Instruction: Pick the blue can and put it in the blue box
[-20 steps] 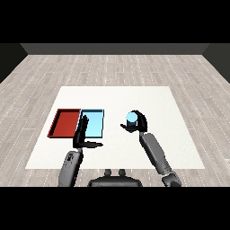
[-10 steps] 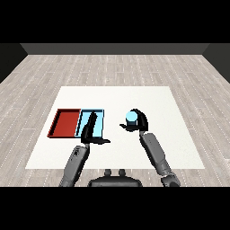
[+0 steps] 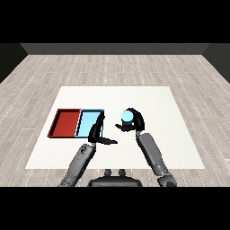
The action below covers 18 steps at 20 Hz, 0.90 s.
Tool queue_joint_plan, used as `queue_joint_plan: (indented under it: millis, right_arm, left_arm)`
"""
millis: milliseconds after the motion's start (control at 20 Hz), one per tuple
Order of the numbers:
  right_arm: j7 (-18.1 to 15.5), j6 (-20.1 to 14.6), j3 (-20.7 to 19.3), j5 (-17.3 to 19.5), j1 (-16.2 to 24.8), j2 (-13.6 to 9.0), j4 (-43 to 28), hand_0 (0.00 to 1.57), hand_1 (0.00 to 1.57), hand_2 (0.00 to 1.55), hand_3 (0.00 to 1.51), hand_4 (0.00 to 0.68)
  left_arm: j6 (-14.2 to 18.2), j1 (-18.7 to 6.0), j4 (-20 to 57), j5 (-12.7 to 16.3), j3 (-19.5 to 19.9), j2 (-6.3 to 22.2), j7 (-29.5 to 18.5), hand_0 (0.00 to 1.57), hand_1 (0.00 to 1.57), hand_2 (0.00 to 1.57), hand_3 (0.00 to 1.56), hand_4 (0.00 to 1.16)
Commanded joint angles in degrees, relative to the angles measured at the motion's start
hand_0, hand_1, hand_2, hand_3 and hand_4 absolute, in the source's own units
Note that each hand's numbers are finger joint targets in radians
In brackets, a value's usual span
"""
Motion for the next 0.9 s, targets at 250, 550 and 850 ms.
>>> queue_joint_plan:
  millis: [250,550,850]
  right_arm:
    - [0.5,-2.23,5.04,-0.09,1.49,0.85,-3.21,1.44,1.44,1.46,1.36,0.553]
    - [-2.54,-1.01,4.25,-4.26,-3.74,0.86,4.5,1.44,1.44,1.47,1.38,0.56]
    - [-1.03,-4.39,9.54,-3.85,-0.47,0.86,-1.02,1.44,1.44,1.46,1.37,0.564]
  left_arm:
    - [8.29,-6.0,5.21,3.17,-6.14,-0.01,1.02,0.0,0.0,0.0,0.0,0.0]
    - [7.69,-10.61,17.17,10.36,-7.02,-0.01,-5.68,0.0,0.0,0.0,0.0,0.0]
    - [8.57,-9.7,15.52,12.3,-9.79,-0.01,-5.24,0.0,0.0,0.0,0.0,0.0]
